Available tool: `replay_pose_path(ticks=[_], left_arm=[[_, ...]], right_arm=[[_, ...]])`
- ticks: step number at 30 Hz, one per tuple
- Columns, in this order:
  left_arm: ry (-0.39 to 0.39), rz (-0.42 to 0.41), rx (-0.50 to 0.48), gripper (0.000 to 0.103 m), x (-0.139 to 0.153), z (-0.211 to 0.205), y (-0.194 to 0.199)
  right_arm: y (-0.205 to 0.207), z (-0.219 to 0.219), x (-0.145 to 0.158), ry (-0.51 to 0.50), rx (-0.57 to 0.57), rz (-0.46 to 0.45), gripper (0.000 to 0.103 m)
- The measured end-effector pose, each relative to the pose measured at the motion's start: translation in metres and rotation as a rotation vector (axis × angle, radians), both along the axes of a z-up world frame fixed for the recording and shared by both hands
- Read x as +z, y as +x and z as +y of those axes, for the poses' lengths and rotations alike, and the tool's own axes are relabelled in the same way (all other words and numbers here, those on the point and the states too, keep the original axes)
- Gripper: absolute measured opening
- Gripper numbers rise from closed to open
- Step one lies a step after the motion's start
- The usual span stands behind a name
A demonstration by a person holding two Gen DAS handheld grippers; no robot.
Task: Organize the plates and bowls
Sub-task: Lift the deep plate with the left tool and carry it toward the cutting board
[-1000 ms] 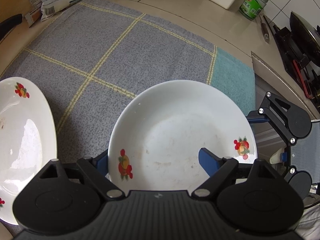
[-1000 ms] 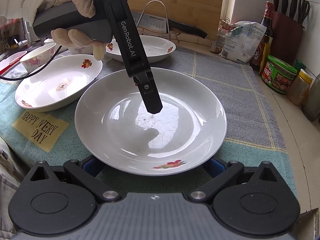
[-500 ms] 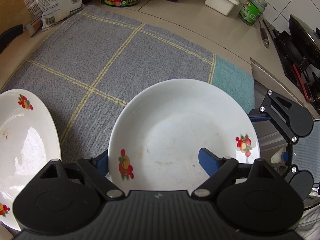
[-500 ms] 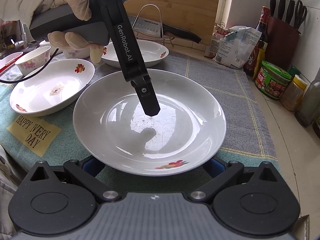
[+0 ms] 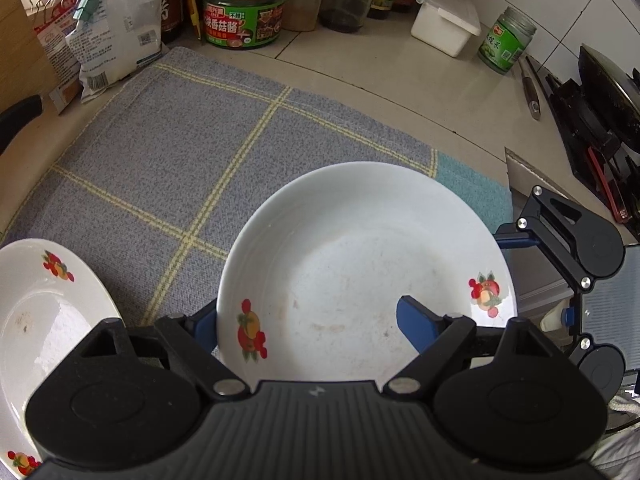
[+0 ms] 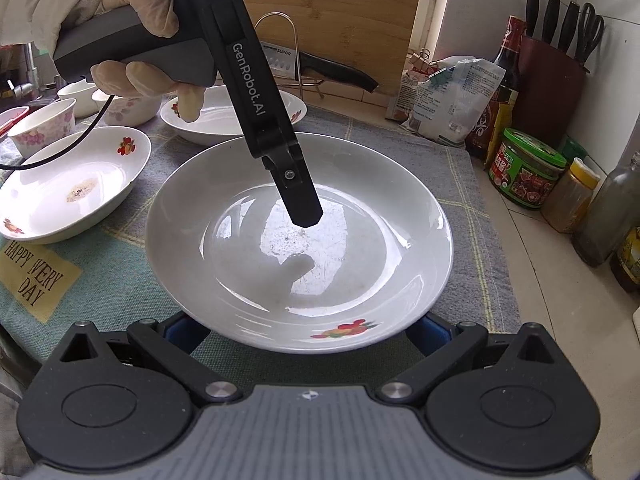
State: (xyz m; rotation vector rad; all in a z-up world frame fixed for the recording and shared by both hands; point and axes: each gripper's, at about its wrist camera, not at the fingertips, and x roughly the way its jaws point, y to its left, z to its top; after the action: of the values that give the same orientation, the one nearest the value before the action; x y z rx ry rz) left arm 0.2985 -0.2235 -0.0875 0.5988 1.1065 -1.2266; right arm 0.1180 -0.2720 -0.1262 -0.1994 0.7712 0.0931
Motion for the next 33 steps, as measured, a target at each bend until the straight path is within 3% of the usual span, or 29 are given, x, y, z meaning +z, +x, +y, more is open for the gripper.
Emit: replay_pose_path(ticks=[14, 33], left_arm=[[-0.047, -0.048, -0.018, 0.087, 0.002, -0.038, 0.021], [-0.041, -0.046, -0.012, 0.087, -0.022, -0.07, 0.048]], right_arm=[[0.028, -0.036, 0.0, -0.016, -0.043, -0.018, 0.103], [0.053, -0.059, -0.011, 0.0, -0.082, 0.006, 0.103]])
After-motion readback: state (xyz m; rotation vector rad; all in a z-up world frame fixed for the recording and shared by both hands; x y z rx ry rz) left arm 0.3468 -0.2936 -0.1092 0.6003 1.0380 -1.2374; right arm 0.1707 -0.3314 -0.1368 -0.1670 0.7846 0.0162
